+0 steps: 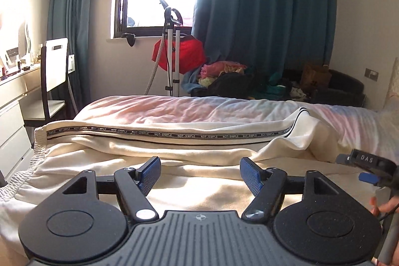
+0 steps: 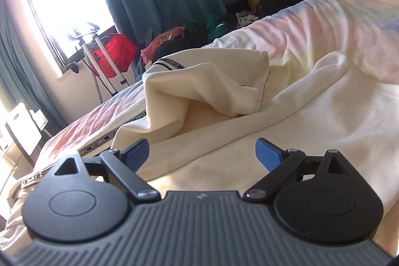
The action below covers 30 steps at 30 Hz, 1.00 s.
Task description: Fold clothes
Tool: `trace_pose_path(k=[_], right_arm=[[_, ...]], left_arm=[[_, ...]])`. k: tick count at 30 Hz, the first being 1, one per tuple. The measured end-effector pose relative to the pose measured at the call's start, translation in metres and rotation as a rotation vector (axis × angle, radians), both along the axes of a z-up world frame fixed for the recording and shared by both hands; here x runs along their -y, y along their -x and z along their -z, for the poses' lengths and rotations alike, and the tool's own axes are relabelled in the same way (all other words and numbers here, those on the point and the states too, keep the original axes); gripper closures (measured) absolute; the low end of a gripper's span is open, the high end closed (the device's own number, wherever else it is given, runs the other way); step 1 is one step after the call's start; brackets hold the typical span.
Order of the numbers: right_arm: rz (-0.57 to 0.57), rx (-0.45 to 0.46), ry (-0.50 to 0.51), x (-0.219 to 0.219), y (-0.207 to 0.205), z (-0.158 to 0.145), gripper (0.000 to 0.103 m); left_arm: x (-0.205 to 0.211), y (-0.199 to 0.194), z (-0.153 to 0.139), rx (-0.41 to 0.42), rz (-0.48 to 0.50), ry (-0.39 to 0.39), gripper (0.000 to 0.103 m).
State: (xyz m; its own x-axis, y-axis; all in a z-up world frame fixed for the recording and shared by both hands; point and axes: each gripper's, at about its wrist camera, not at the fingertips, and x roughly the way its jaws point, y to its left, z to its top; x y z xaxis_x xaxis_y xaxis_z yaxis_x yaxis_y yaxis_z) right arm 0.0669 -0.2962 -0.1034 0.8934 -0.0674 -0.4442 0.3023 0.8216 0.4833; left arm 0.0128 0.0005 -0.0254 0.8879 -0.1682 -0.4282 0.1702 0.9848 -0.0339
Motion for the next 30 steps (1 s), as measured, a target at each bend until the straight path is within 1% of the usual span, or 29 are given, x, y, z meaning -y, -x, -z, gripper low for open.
trace_pose_path(k=[1,2,4,5,6,7,8,9,11,13,14,15,18,20,23,25,26,27,28,29,30], right_arm=[[-0.003,0.0,-0.011,0.001,0.001,-0.001,0.009],[-0.015,0.001,-0.057,0.003,0.001,0.001,0.009],[-0.087,0.014,-0.334,0.02,-0.008,0.015,0.007],[-0.113,0.029,-0.51,0.029,-0.016,0.027,0.007],[-0.104,0.053,-0.653,0.037,-0.022,0.036,0.007],[-0.087,0.079,-0.771,0.043,-0.029,0.043,0.007],[-0.055,0.107,-0.826,0.048,-0.035,0.046,0.007],[-0.021,0.133,-0.872,0.053,-0.042,0.047,0.007],[0.049,0.157,-0.924,0.057,-0.059,0.054,0.007],[0.114,0.169,-0.975,0.061,-0.075,0.063,0.007],[0.147,0.175,-1.0,0.063,-0.084,0.067,0.007],[0.18,0.178,-1.013,0.065,-0.092,0.071,0.007],[0.279,0.165,-0.955,0.07,-0.115,0.074,0.007],[0.344,0.156,-0.916,0.074,-0.131,0.077,0.007],[0.44,0.141,-0.856,0.079,-0.154,0.08,0.007],[0.468,0.121,-0.816,0.087,-0.167,0.075,0.006],[0.471,0.11,-0.788,0.091,-0.174,0.071,0.008],[0.47,0.095,-0.733,0.095,-0.181,0.063,0.014],[0.475,0.063,-0.658,0.1,-0.187,0.051,0.041],[0.479,0.032,-0.582,0.106,-0.194,0.039,0.064],[0.479,0.011,-0.518,0.113,-0.199,0.027,0.075]], left_arm=[[-0.005,0.002,0.005,-0.007,0.005,0.021,0.031],[-0.01,0.003,0.01,-0.015,0.009,0.042,0.031],[-0.019,0.001,0.023,-0.029,0.014,0.08,0.031],[-0.024,-0.002,0.031,-0.043,0.011,0.1,0.031],[-0.028,-0.005,0.038,-0.058,0.007,0.121,0.03],[-0.033,-0.008,0.045,-0.073,0.004,0.141,0.03],[-0.036,-0.014,0.052,-0.101,0.0,0.17,0.03],[-0.036,-0.021,0.057,-0.117,-0.005,0.175,0.031],[-0.036,-0.035,0.067,-0.148,-0.014,0.185,0.032],[-0.032,-0.043,0.073,-0.132,-0.02,0.163,0.032],[-0.031,-0.047,0.076,-0.13,-0.021,0.166,0.032],[-0.031,-0.05,0.079,-0.129,-0.021,0.169,0.032],[-0.037,-0.059,0.086,-0.148,-0.032,0.205,0.032],[-0.043,-0.066,0.09,-0.157,-0.057,0.239,0.032],[-0.05,-0.077,0.098,-0.192,-0.095,0.298,0.032],[-0.053,-0.082,0.102,-0.217,-0.106,0.331,0.032],[-0.054,-0.083,0.103,-0.218,-0.11,0.331,0.032],[-0.054,-0.084,0.104,-0.218,-0.115,0.331,0.032],[-0.053,-0.083,0.104,-0.214,-0.115,0.32,0.032],[-0.052,-0.082,0.104,-0.21,-0.116,0.309,0.032],[-0.051,-0.082,0.104,-0.206,-0.116,0.299,0.032]])
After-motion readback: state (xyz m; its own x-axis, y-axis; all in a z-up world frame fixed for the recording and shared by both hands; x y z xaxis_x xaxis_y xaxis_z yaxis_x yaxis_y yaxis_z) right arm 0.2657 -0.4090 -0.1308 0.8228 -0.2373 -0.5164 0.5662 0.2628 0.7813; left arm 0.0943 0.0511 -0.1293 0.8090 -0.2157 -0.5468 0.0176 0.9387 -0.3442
